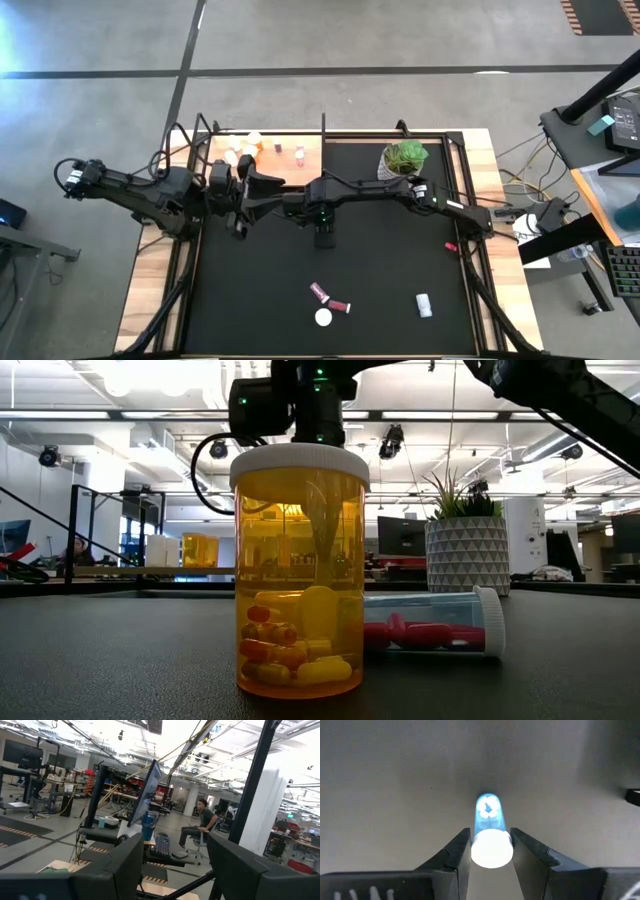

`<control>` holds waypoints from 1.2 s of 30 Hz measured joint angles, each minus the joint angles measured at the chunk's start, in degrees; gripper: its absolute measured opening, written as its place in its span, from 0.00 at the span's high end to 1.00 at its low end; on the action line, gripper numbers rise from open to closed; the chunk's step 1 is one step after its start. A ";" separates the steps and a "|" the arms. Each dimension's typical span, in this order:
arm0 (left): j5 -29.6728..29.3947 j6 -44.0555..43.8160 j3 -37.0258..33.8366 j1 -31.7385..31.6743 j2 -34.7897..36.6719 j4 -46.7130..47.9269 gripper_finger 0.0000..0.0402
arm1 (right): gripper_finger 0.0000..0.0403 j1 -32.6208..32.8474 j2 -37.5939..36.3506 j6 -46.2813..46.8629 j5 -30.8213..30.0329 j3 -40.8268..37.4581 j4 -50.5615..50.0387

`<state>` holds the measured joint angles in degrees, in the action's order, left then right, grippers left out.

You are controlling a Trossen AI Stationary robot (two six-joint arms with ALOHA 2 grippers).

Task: Pick and place medicine bottles onto shelf by color
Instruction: Put the right blue pill bottle on the shelf aligned with the other blue pill bottle

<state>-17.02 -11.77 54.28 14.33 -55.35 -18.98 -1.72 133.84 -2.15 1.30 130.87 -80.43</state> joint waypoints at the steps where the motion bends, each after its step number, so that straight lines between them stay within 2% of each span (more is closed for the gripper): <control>1: 0.00 0.00 0.00 0.00 0.00 0.00 0.49 | 0.71 0.00 0.00 0.00 0.01 0.00 0.07; 16: 0.00 -0.01 -0.17 0.00 -0.40 0.03 0.49 | 0.49 -0.04 -1.72 0.23 0.04 -0.13 -0.28; 23: 0.01 0.07 -0.22 0.02 -0.44 0.68 0.49 | 0.49 -0.04 -9.21 2.58 0.15 -0.21 -1.07; 28: -0.28 0.13 -0.26 0.00 -0.53 8.29 0.49 | 0.50 -0.04 -16.76 5.72 0.15 -1.36 -2.81; 32: -3.03 0.61 -0.35 -0.11 -1.96 14.54 0.49 | 0.50 0.23 -23.84 8.89 0.07 -5.99 -2.80; 36: -4.55 5.02 -0.38 -0.85 -4.90 18.69 0.49 | 0.50 1.17 -31.91 14.71 -1.84 -13.53 -0.52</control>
<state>-21.56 -6.75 53.90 13.48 -60.26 -0.30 -0.54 101.93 12.55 -0.54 117.33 -80.95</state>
